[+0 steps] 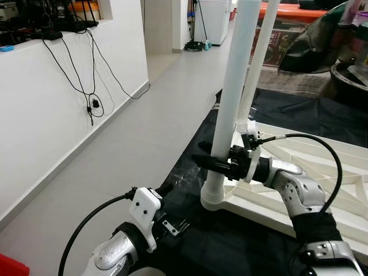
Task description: Building children table
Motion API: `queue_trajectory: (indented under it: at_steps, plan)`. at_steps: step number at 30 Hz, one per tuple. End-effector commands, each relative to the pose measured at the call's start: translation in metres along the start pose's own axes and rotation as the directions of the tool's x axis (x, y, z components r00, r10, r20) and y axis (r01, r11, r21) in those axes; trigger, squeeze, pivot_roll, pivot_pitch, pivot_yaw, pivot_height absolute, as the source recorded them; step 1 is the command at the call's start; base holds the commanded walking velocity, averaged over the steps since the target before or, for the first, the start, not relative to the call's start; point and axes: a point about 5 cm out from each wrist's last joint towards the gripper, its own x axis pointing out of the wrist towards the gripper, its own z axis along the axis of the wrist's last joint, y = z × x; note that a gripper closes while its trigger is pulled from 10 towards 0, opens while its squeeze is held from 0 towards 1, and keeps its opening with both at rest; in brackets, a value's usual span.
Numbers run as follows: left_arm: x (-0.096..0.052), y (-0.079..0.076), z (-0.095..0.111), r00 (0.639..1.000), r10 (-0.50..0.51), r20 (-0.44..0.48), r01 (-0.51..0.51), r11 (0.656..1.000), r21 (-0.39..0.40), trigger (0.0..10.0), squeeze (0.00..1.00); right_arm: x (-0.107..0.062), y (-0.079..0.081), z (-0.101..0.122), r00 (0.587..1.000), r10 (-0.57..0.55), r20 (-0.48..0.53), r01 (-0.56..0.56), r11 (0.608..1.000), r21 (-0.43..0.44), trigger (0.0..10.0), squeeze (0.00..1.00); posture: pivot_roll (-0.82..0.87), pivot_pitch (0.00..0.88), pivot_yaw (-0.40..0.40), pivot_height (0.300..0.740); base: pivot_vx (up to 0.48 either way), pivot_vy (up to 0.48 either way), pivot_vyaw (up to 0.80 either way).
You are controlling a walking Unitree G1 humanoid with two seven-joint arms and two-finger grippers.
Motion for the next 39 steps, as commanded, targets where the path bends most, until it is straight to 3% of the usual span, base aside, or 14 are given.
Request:
queue_trajectory:
  at_steps: [1, 3, 4, 10, 15, 17, 19, 22, 24, 25, 31, 36, 37, 39]
  plan:
    - [-0.002, 0.0, -0.002, 1.0, 0.009, -0.013, -0.009, 1.0, 0.01, 10.0, 0.0, 0.016, 0.006, -0.008, 0.99, 0.119, -0.078, -0.122, 0.992, -0.031, 5.3, 0.0, 0.15, 0.037, -0.018, 0.74, 0.0, 0.0, 0.0]
    - [-0.002, 0.0, -0.002, 1.0, 0.009, -0.013, -0.009, 1.0, 0.01, 10.0, 0.0, 0.016, 0.006, -0.008, 0.99, 0.119, -0.078, -0.122, 0.992, -0.031, 5.3, 0.0, 0.15, 0.037, -0.018, 0.74, 0.0, 0.0, 0.0]
    - [-0.003, 0.0, -0.002, 1.0, 0.009, -0.013, -0.009, 1.0, 0.011, 10.0, 0.0, 0.019, 0.008, -0.014, 0.983, 0.137, -0.125, -0.143, 0.989, -0.039, 0.0, 0.0, 0.15, 0.038, -0.016, 0.74, 0.0, 0.0, 0.0]
    - [-0.002, 0.0, -0.002, 1.0, 0.005, -0.013, -0.005, 1.0, 0.011, 10.0, 0.0, 0.027, 0.005, -0.022, 0.993, 0.038, -0.111, -0.051, 0.992, -0.117, 0.0, 0.0, 0.15, 0.039, -0.015, 0.74, 0.0, 0.0, 0.0]
    - [-0.001, 0.0, -0.002, 1.0, 0.005, -0.012, -0.005, 1.0, 0.011, 10.0, 0.0, 0.029, -0.02, -0.016, 0.944, -0.33, -0.016, 0.326, 0.939, -0.111, 0.0, 0.0, 0.14, 0.039, -0.015, 0.74, 0.0, 0.0, 0.0]
    - [-0.001, -0.001, -0.003, 1.0, 0.004, -0.012, -0.004, 1.0, 0.009, 10.0, 0.0, 0.019, -0.039, -0.018, 0.778, -0.628, 0.014, 0.627, 0.776, -0.068, 0.0, 0.0, 0.13, 0.037, -0.01, 0.74, 0.0, 0.0, 0.0]
    - [-0.001, -0.001, -0.003, 1.0, 0.004, -0.012, -0.004, 1.0, 0.008, 10.0, 0.0, 0.015, -0.043, -0.02, 0.725, -0.689, 0.014, 0.689, 0.723, -0.055, 0.0, 0.0, 0.13, 0.037, -0.01, 0.74, 0.0, 0.0, 0.0]
    - [0.0, 0.0, -0.003, 1.0, -0.001, -0.013, 0.001, 1.0, 0.007, 10.0, 0.0, -0.014, -0.05, -0.033, 0.356, -0.935, 0.013, 0.934, 0.355, -0.044, 0.0, 0.0, 0.13, 0.039, -0.005, 0.74, 0.0, 0.0, 0.0]
    - [0.0, 0.0, -0.003, 1.0, -0.001, -0.013, 0.001, 1.0, 0.007, 10.0, 0.0, -0.014, -0.05, -0.033, 0.356, -0.935, 0.013, 0.934, 0.355, -0.044, 0.0, 0.0, 0.13, 0.039, -0.005, 0.74, 0.0, 0.0, 0.0]
    - [0.0, 0.0, -0.003, 1.0, -0.002, -0.014, 0.002, 1.0, 0.008, 10.0, 0.0, -0.023, -0.03, -0.042, 0.059, -0.998, 0.033, 0.998, 0.06, 0.029, 0.0, 0.0, 0.13, 0.042, -0.009, 0.74, 0.0, 0.0, 0.0]
    - [0.0, 0.0, -0.003, 1.0, 0.0, -0.014, 0.0, 1.0, 0.007, 10.0, 0.0, -0.017, -0.006, -0.046, -0.114, -0.993, 0.03, 0.987, -0.11, 0.118, 0.0, 0.0, 0.13, 0.044, -0.009, 0.74, 0.0, 0.0, 0.0]
    - [-0.001, -0.001, -0.003, 1.0, 0.002, -0.015, -0.002, 1.0, 0.005, 10.0, 0.0, 0.008, 0.003, -0.048, -0.084, -0.996, 0.01, 0.975, -0.08, 0.208, 0.0, 0.0, 0.14, 0.045, -0.01, 0.74, 0.0, 0.0, 0.0]
    - [-0.001, -0.001, -0.003, 1.0, 0.003, -0.016, -0.003, 1.0, 0.005, 10.0, 0.0, 0.021, 0.003, -0.048, -0.019, -1.0, 0.01, 0.976, -0.016, 0.217, 10.0, 0.0, 0.14, 0.046, -0.012, 0.74, 0.0, 0.0, 0.0]
    - [-0.001, -0.001, -0.003, 1.0, 0.004, -0.016, -0.004, 1.0, 0.005, 10.0, 0.0, 0.029, 0.003, -0.048, 0.026, -1.0, 0.011, 0.976, 0.027, 0.216, 10.0, 0.0, 0.14, 0.046, -0.012, 0.74, 0.0, 0.0, 0.0]
